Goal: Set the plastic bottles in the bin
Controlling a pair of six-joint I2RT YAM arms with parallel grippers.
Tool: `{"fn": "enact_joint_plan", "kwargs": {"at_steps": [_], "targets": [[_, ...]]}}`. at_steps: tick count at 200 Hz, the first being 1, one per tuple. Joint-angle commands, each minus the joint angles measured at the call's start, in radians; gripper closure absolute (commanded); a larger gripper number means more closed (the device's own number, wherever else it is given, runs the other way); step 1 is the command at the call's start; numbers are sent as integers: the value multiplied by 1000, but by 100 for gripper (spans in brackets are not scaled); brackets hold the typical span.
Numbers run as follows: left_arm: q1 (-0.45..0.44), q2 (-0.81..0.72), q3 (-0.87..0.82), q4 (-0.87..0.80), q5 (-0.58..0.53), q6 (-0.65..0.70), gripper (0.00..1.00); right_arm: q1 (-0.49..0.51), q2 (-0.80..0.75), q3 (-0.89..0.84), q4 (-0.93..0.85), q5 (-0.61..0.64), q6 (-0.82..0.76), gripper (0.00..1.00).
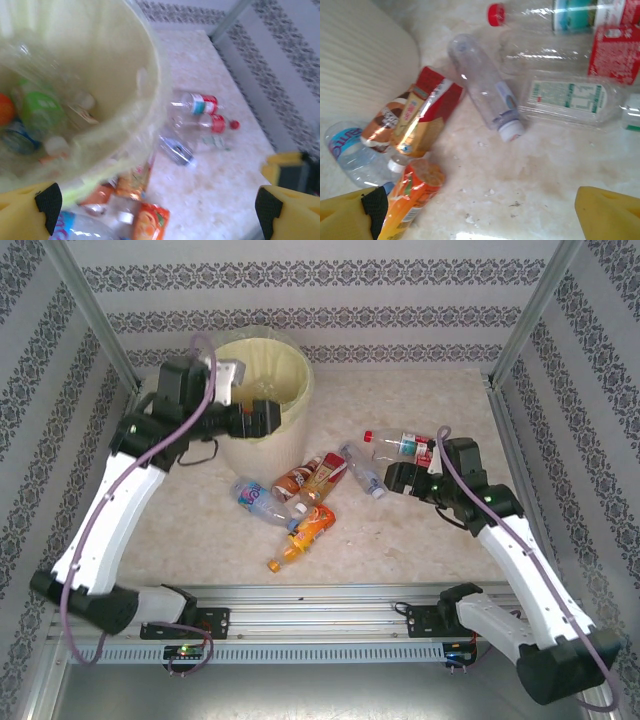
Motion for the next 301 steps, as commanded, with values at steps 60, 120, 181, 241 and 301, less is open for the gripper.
{"fn": "enact_joint_plan", "kwargs": {"at_steps": [60, 120, 181, 241, 301], "targets": [[-233, -355, -594, 578, 121, -293, 0, -129, 270, 17, 169, -32, -147, 2], [-333, -319, -723, 734, 12, -286, 0, -189, 457, 99, 171, -6, -267, 2], [-383, -255, -746, 815, -12, -293, 0, -216, 578, 118, 180, -43, -280, 2], [-391, -254, -781, 845, -11, -309, 0, -91, 535, 81, 79, 50, -268, 2], [-393, -237, -807, 878, 7, -323, 0, -28, 415, 43, -39, 34, -222, 4]]}}
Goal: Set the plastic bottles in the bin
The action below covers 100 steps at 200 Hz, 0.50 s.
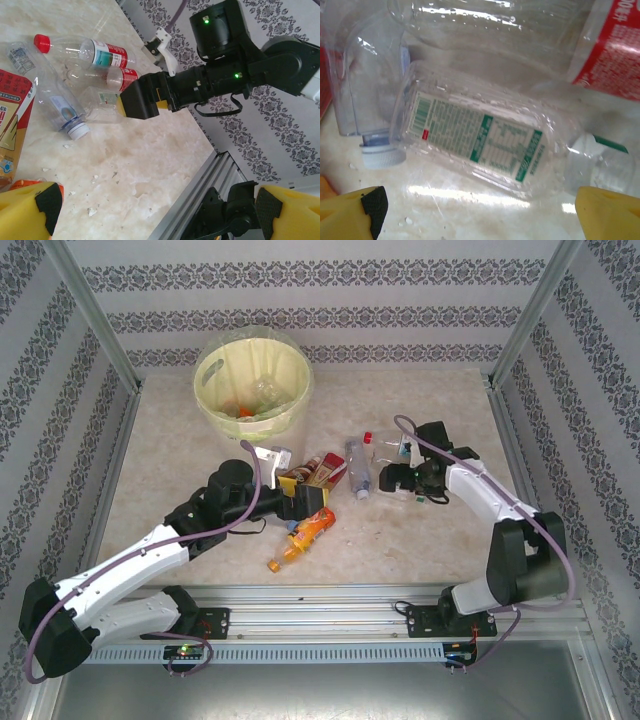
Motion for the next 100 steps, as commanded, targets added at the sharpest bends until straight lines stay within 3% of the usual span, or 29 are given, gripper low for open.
{"fn": "enact_joint_plan", "kwargs": {"at_steps": [1, 44, 100], "targets": [[-17, 9, -13, 76, 14, -12, 0, 33, -62, -15, -93, 13, 19, 4], [-22, 43, -18, 114, 29, -25, 0, 62, -84, -1, -114, 114, -23, 4], [-46, 53, -2, 121, 17, -25, 0, 2, 60, 64, 4, 46, -55, 2]]}}
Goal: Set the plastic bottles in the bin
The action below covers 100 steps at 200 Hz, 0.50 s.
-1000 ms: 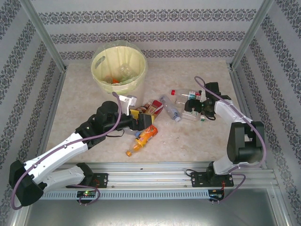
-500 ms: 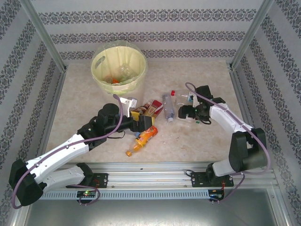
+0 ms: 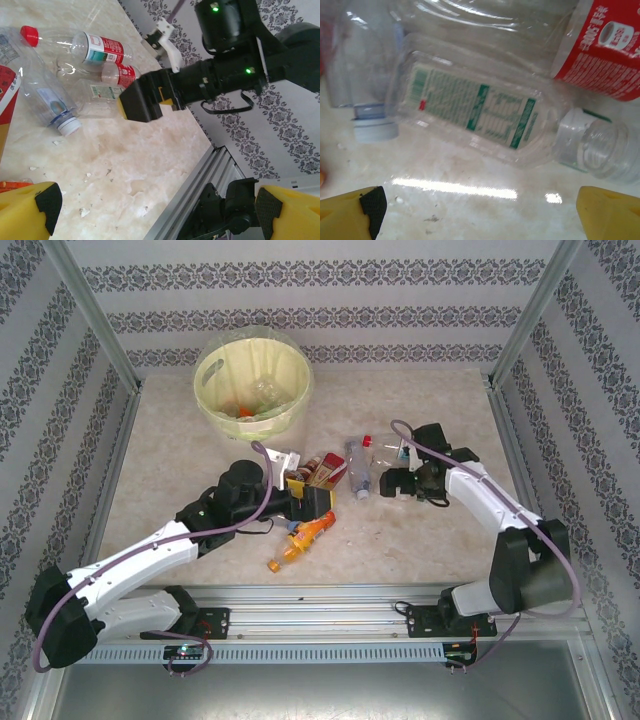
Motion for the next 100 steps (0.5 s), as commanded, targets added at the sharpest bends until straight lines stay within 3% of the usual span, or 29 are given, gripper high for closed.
{"fn": "enact_joint_plan", "kwargs": {"at_steps": [1, 100], "targets": [[-22, -8, 6, 61, 0, -10, 0, -19, 63, 52, 54, -16, -28, 2], [-34, 6, 0, 62, -10, -12, 0, -70, 169, 66, 118, -139, -25, 2]]}}
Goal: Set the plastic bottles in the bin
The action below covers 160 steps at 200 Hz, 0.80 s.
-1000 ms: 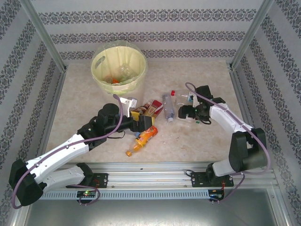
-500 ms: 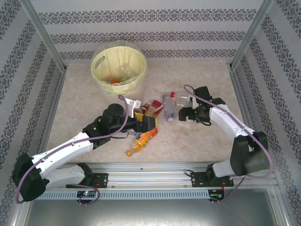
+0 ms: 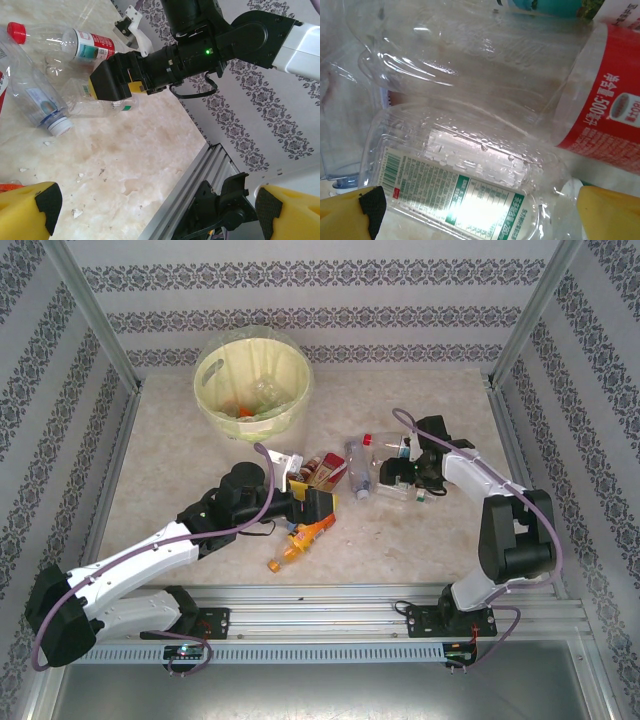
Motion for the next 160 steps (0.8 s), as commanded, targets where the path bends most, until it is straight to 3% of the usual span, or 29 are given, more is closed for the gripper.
{"fn": "enact_joint_plan", "kwargs": {"at_steps": [1, 80, 160], "targets": [[-14, 5, 1, 49, -9, -11, 0, -4, 16, 17, 3, -62, -2, 2], [-17, 4, -7, 50, -1, -18, 0, 60, -90, -67, -101, -12, 69, 2], [-22, -7, -9, 39, -3, -24, 0, 211, -140, -94, -173, 84, 92, 2]]}}
